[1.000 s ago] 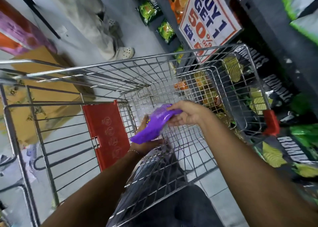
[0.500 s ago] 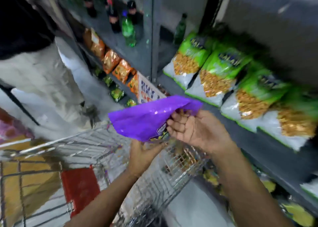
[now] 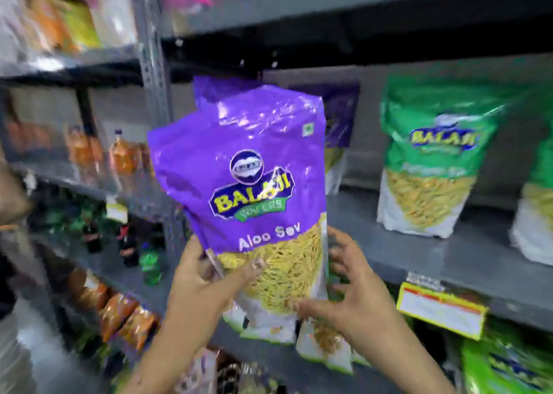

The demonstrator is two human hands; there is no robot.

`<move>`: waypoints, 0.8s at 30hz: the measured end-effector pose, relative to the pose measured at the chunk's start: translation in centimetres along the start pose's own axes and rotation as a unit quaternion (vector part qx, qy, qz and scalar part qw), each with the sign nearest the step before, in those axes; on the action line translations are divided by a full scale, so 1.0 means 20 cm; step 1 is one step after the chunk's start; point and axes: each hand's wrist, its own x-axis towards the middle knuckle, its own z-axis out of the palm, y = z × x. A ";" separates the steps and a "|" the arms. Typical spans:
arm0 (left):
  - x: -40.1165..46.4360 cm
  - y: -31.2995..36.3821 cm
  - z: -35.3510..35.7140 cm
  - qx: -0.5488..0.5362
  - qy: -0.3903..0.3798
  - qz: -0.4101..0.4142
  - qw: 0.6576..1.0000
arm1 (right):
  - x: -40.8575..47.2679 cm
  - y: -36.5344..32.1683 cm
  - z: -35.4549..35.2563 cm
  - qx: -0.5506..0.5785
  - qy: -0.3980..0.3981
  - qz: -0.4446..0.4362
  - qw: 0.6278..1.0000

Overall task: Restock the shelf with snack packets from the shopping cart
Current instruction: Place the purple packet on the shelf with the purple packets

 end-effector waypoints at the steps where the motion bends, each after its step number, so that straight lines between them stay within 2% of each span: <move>1: 0.12 0.04 0.06 0.004 -0.014 0.025 1.000 | 0.05 -0.03 -0.08 -0.014 0.035 -0.010 0.999; 3: 0.25 0.13 0.14 -0.004 -0.031 0.019 0.999 | 0.14 -0.07 -0.11 0.011 0.074 -0.007 0.997; 4: 0.42 0.28 0.32 -0.009 -0.070 0.053 0.996 | 0.21 -0.19 -0.31 -0.006 0.145 -0.051 0.988; 5: 0.50 0.30 0.38 -0.015 -0.073 0.040 0.996 | 0.26 -0.21 -0.36 -0.015 0.169 -0.046 0.984; 7: 0.65 0.23 0.43 -0.028 -0.078 0.044 0.996 | 0.40 -0.18 -0.37 -0.036 0.179 -0.035 0.983; 9: 0.78 0.13 0.48 -0.005 -0.081 0.013 0.997 | 0.52 -0.09 -0.37 -0.064 0.200 -0.005 0.978; 12: 0.83 -0.07 0.52 0.048 -0.131 -0.032 0.990 | 0.59 0.01 -0.30 -0.090 0.182 0.044 0.978; 14: 0.85 -0.19 0.53 0.032 -0.144 -0.048 0.988 | 0.62 0.07 -0.28 -0.074 0.179 0.051 0.980; 20: 0.94 -0.35 0.51 0.013 -0.155 -0.113 0.981 | 0.73 0.15 -0.23 -0.095 0.170 0.088 0.977; 24: 0.99 -0.39 0.52 0.021 -0.154 -0.109 0.982 | 0.80 0.18 -0.21 -0.088 0.168 0.114 0.975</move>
